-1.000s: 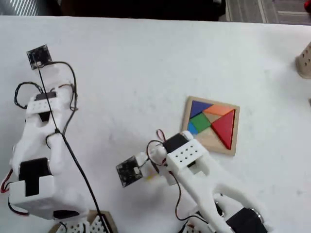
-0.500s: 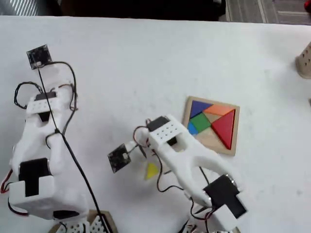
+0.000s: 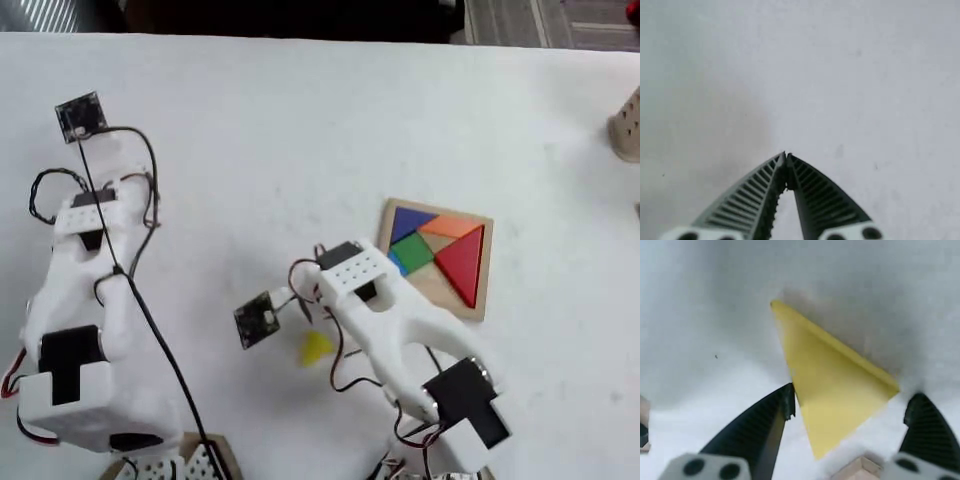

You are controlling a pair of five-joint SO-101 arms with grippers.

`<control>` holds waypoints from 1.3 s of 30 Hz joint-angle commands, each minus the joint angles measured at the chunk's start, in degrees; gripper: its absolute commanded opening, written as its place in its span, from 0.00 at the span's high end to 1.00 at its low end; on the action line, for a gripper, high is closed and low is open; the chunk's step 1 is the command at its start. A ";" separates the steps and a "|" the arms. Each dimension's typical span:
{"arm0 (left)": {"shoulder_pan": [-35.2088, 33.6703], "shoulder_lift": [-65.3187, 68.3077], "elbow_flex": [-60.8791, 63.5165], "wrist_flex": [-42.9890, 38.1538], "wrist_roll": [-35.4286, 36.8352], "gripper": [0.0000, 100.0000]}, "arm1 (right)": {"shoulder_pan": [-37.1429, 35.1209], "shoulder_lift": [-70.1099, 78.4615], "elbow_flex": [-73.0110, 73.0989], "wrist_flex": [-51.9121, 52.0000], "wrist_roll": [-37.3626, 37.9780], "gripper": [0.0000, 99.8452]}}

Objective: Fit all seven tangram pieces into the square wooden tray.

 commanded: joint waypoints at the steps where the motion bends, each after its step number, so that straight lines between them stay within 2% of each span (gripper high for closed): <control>1: 0.04 -0.31 -3.43 0.26 0.26 0.98 | -0.66 -0.04 -0.70 -3.91 -4.57 0.67; 8: 0.04 -0.31 -3.34 0.26 0.18 0.98 | -0.92 -0.04 -0.70 -4.44 -4.84 0.67; 12: 0.13 -0.31 -3.34 0.26 0.18 0.98 | -1.01 -0.04 -0.88 -8.92 -10.99 0.67; 17: 0.13 -0.31 -3.34 0.26 0.18 0.98 | -1.01 -0.04 -0.88 -11.56 -14.77 0.67; 25: 0.13 -0.31 -3.34 0.26 0.18 0.98 | -1.01 -0.57 -1.23 -18.59 -30.24 0.67; 31: 0.13 -0.31 -3.34 0.26 0.18 0.98 | -1.01 -0.04 -5.98 -18.15 -43.16 0.67; 39: 0.13 -0.31 -3.34 0.35 0.18 0.98 | -0.84 0.48 -6.24 -18.24 -43.96 0.67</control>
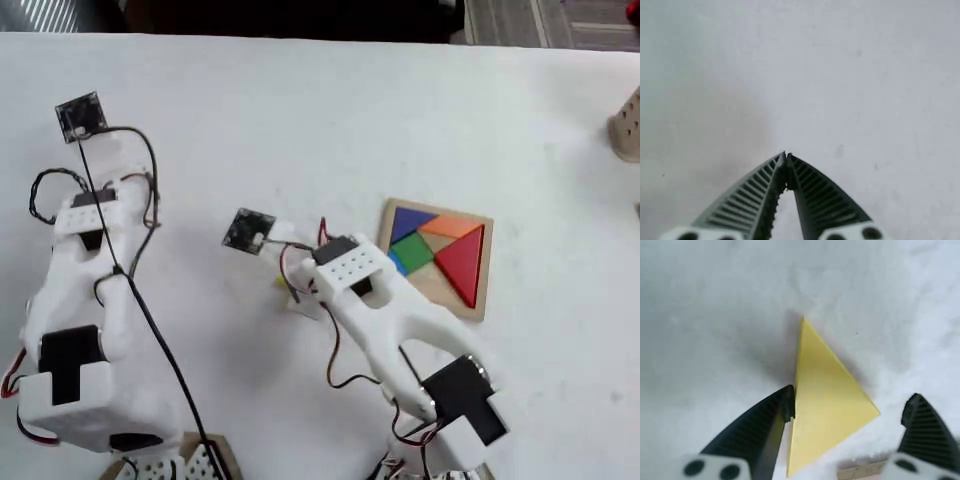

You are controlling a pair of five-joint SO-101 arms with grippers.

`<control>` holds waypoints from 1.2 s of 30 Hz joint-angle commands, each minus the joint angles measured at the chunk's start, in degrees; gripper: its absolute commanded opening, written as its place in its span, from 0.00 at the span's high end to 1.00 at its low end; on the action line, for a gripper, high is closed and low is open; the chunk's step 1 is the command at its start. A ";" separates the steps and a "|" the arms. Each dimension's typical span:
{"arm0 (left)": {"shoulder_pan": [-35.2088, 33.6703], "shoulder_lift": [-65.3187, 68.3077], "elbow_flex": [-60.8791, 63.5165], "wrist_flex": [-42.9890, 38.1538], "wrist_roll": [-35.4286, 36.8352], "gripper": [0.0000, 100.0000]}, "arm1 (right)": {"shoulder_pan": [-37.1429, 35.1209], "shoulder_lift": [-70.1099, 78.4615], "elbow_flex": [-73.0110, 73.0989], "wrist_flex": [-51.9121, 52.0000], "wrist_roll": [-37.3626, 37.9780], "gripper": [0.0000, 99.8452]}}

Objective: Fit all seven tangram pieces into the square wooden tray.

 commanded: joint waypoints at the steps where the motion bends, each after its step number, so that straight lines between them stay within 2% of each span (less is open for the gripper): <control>1: 0.13 -0.31 -3.34 0.35 0.18 0.98 | -0.13 0.92 -3.16 -1.10 -0.79 0.67; 3: 0.13 -0.31 -3.34 0.35 0.18 0.98 | 0.13 2.86 -4.57 0.04 -1.85 0.67; 8: 0.13 -0.40 -3.34 0.35 0.18 0.98 | 2.68 6.29 -10.90 5.85 -10.02 0.67; 12: 0.13 -0.40 -3.34 0.35 0.18 0.98 | 4.00 7.69 -12.75 6.81 -12.84 0.67; 19: 0.22 -0.22 -3.69 1.32 0.18 0.98 | 4.26 8.04 -12.48 10.07 -13.80 0.67; 26: 2.42 -0.13 -3.25 1.32 0.09 0.98 | 4.26 7.78 -11.96 8.57 -13.89 0.67; 33: 5.32 -0.04 -0.44 -2.29 0.00 0.97 | 5.58 4.44 -12.92 11.21 -26.02 0.67; 36: 6.90 -0.13 0.44 -2.99 -0.97 0.97 | 7.08 4.09 -12.75 11.21 -28.04 0.67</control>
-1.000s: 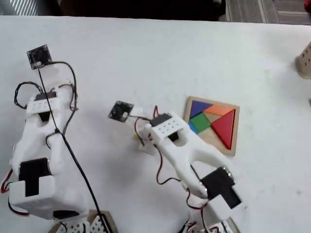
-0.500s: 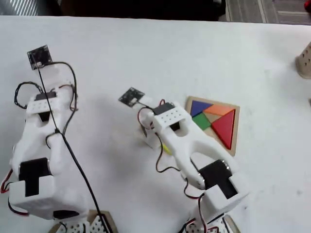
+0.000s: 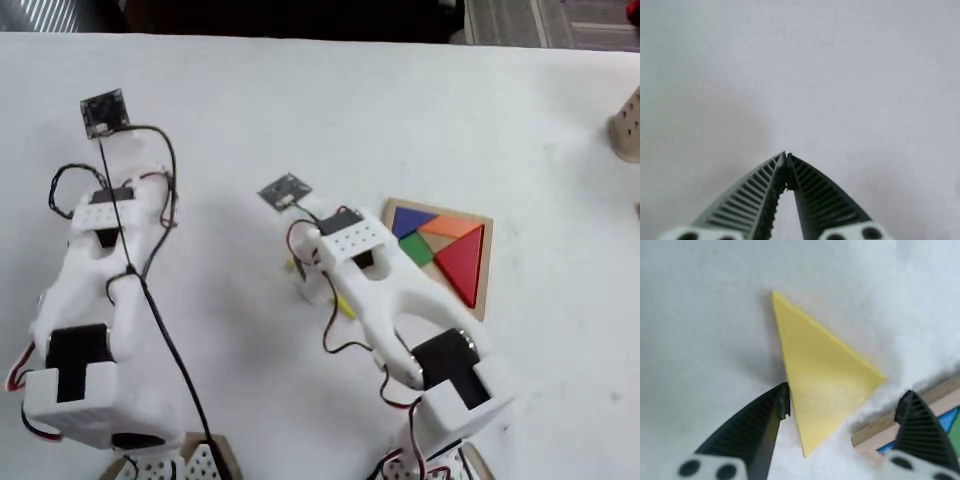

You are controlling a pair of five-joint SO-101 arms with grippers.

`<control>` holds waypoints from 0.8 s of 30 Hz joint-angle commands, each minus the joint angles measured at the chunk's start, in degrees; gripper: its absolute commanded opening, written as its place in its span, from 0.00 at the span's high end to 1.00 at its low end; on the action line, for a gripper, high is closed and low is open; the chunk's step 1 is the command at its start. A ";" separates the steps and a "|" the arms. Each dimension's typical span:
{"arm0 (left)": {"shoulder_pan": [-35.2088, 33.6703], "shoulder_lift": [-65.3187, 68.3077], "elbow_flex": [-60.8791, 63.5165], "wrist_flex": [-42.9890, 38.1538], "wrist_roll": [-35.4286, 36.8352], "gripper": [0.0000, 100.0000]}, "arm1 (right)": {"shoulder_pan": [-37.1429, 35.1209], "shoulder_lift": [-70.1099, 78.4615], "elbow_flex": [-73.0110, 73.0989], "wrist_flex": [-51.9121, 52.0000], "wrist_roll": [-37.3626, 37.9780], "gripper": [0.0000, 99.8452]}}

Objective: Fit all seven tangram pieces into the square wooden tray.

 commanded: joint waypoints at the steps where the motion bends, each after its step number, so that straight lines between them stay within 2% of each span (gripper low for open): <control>1: 3.30 -0.48 0.00 -2.11 -2.73 0.97 | 2.51 -3.82 -2.46 0.48 -3.16 0.67; 7: 6.90 -0.31 0.09 -2.11 -11.25 0.97 | 2.33 0.04 -2.99 -0.84 1.05 0.67; 24: 6.81 4.97 -4.31 -1.93 -11.69 0.98 | 2.51 0.75 -3.08 -2.59 0.97 0.67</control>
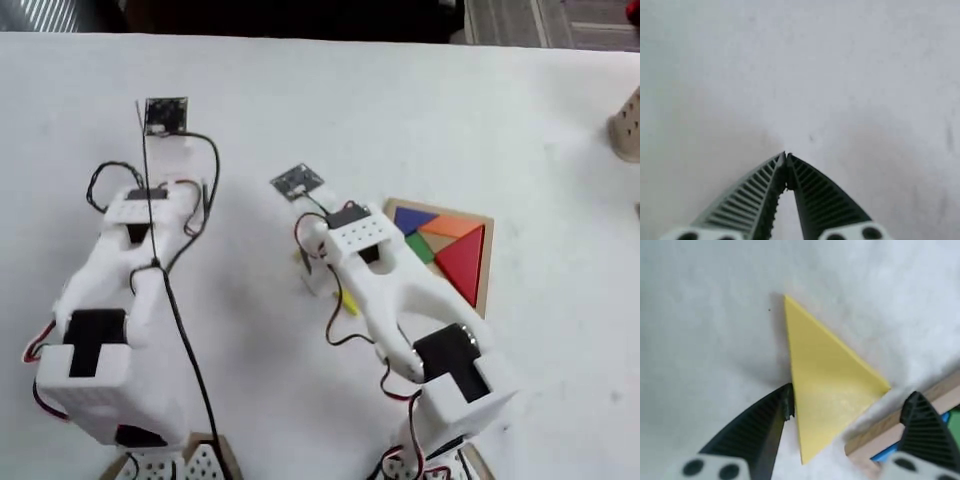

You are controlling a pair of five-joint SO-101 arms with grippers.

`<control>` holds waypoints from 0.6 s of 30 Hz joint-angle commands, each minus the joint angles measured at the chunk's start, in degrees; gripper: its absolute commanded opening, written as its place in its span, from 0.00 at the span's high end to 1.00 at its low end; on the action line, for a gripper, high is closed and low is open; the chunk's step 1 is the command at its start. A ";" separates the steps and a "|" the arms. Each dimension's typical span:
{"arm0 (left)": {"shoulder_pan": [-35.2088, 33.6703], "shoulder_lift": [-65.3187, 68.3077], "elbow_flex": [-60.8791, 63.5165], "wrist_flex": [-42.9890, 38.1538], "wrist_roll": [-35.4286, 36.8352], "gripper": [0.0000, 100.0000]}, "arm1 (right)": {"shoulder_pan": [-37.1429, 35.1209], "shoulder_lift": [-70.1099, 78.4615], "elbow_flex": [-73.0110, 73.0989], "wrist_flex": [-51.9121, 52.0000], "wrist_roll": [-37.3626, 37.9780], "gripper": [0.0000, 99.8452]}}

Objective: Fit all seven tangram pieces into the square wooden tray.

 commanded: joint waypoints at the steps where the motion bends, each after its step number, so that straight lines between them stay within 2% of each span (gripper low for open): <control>1: 0.57 -0.40 -3.08 -1.05 -0.62 0.98 | 0.57 -0.48 -1.93 -0.31 0.97 0.67; 9: 0.48 -0.40 -3.08 -1.05 -0.62 0.98 | -1.80 -0.40 -1.93 0.48 0.79 0.67; 13: 0.40 -0.48 -3.08 -1.14 -0.62 0.98 | -2.51 -0.40 -2.11 -1.89 -3.16 0.67; 18: 0.31 -0.48 -3.08 -1.14 -0.62 0.98 | -1.71 -0.31 -2.02 -2.42 -3.87 0.67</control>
